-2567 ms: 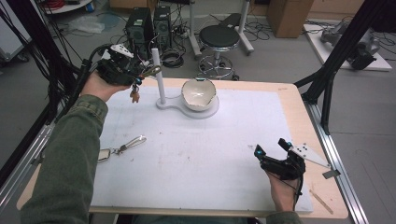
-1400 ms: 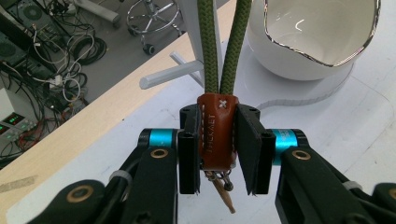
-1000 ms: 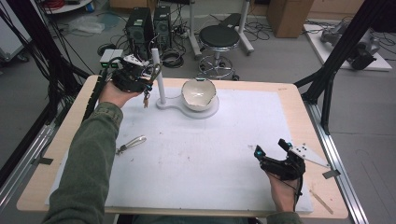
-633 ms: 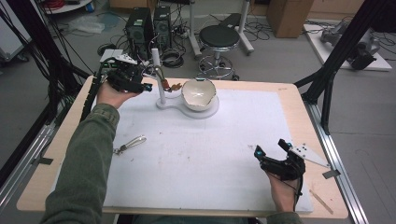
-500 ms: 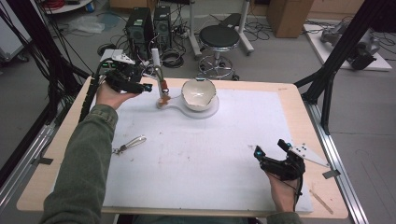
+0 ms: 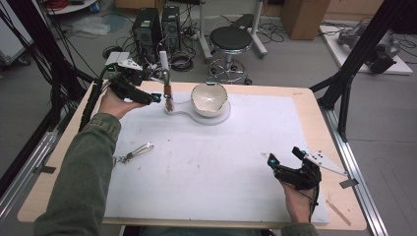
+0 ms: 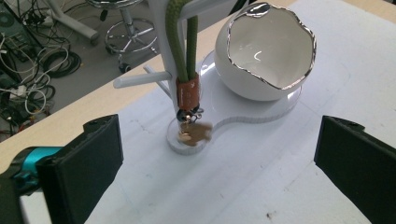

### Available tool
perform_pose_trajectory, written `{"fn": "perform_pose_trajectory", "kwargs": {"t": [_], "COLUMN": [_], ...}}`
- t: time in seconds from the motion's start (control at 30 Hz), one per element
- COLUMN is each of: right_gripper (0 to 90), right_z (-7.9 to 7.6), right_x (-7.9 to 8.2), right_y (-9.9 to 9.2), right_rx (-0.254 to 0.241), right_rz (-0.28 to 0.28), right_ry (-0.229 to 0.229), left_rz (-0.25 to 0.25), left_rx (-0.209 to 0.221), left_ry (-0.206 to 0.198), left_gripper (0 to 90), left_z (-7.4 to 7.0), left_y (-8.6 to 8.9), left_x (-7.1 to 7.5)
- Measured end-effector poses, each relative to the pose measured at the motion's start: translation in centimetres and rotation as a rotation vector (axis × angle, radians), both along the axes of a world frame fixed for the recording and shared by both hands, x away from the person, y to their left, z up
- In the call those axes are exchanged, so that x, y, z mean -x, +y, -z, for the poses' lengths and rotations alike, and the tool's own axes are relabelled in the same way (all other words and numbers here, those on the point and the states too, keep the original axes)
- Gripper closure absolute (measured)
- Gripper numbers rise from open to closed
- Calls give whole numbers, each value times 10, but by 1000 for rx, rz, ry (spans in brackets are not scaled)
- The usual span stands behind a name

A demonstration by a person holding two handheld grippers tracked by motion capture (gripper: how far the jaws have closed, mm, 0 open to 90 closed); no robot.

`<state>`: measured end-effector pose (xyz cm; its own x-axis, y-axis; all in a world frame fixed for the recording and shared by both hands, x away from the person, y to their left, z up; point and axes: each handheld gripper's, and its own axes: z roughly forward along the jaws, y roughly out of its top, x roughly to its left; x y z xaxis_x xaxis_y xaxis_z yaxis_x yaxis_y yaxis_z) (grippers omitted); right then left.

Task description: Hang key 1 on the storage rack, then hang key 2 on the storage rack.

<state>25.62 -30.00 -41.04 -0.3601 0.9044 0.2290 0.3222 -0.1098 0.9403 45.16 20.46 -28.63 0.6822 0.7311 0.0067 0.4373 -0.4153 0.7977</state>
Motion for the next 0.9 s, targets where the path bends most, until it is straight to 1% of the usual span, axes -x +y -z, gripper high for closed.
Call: {"fn": "perform_pose_trajectory", "kwargs": {"t": [0.03, 0.17, 0.23, 0.47, 0.6, 0.73, 0.9], "right_gripper": [4, 4, 4, 4, 4, 4, 4], "right_z": [0, 0, 0, 0, 0, 0, 0], "right_x": [0, -1, -1, 0, 0, 1, 1], "right_y": [0, 0, 0, 0, 0, 0, 1], "right_rx": [-2, -4, -3, -6, -6, -6, -3], "right_rz": [0, -1, -2, 1, 0, -1, -3], "right_ry": [2, 0, -2, -2, 0, 2, 2], "left_rz": [6, 22, 29, 30, 38, 52, 58], "left_rx": [1, 3, -8, -35, -33, -53, -62], "left_ry": [4, -12, -9, 7, 6, 16, 36], "left_gripper": [17, 17, 17, 16, 17, 17, 17], "left_z": [-1, -2, -2, 4, 9, 14, 22], "left_y": [0, 2, 3, 11, 16, 19, 23], "left_x": [2, 11, 15, 28, 34, 41, 47]}}
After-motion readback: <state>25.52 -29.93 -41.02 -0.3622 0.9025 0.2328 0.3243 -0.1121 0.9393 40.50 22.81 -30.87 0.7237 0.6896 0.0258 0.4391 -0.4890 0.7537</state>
